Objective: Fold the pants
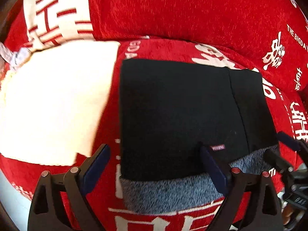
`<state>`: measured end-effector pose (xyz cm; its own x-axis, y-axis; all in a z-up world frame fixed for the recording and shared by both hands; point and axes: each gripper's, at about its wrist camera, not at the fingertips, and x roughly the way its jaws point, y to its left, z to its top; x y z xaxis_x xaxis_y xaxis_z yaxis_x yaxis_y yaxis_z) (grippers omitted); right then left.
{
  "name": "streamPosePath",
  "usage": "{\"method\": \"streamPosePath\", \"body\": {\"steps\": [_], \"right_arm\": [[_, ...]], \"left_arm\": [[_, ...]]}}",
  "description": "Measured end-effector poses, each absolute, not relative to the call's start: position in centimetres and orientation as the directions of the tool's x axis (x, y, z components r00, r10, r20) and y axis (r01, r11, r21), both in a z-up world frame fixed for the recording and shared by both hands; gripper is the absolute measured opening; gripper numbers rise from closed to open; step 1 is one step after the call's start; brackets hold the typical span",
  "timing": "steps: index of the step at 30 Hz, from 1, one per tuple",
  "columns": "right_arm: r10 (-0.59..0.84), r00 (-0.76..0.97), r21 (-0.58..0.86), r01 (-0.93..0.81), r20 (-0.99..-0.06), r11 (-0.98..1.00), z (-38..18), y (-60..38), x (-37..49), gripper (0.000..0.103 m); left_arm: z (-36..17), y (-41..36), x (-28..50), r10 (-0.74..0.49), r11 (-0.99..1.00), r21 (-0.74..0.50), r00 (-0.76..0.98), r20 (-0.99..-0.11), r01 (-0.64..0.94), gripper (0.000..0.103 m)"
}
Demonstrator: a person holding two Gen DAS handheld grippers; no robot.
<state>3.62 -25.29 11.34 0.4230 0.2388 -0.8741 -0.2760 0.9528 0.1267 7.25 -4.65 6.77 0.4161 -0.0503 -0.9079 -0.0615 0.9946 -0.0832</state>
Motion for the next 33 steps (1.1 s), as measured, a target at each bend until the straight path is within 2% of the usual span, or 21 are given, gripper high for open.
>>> {"method": "streamPosePath", "body": {"steps": [7,15,22,25,28,30,33], "right_arm": [[0.207,0.463,0.098,-0.248,-0.862,0.964,13.7,-24.8,1.6,0.080],[0.153,0.448,0.077,-0.185,-0.881,0.980,13.3,-24.7,-0.4,0.082],[0.181,0.448,0.103,-0.193,-0.876,0.976,12.8,-24.7,-0.3,0.082],[0.216,0.404,0.149,-0.191,-0.889,0.970,11.4,-24.8,0.7,0.082],[0.228,0.340,0.192,-0.136,-0.912,0.972,9.0,-25.7,1.5,0.082],[0.250,0.336,0.219,-0.127,-0.908,0.967,8.7,-26.2,1.1,0.082],[0.226,0.359,0.186,-0.144,-0.906,0.972,9.5,-25.7,-0.1,0.082]], "left_arm": [[8.3,-5.2,4.8,-0.053,0.995,-0.085,0.444,-0.894,-0.052,0.095],[8.4,-6.0,2.4,-0.020,0.998,-0.048,0.450,-0.893,-0.051,0.095],[7.6,-6.0,2.8,-0.050,0.996,-0.077,0.434,-0.899,-0.043,0.095],[5.0,-5.4,3.8,0.008,0.996,-0.025,0.354,-0.935,-0.089,0.095],[3.4,-4.4,3.8,-0.058,0.989,-0.097,0.312,-0.948,-0.110,0.095],[3.7,-4.2,3.3,-0.064,0.989,-0.104,0.331,-0.941,-0.104,0.095],[5.5,-4.8,2.4,-0.035,0.994,-0.073,0.396,-0.918,-0.081,0.095]]}}
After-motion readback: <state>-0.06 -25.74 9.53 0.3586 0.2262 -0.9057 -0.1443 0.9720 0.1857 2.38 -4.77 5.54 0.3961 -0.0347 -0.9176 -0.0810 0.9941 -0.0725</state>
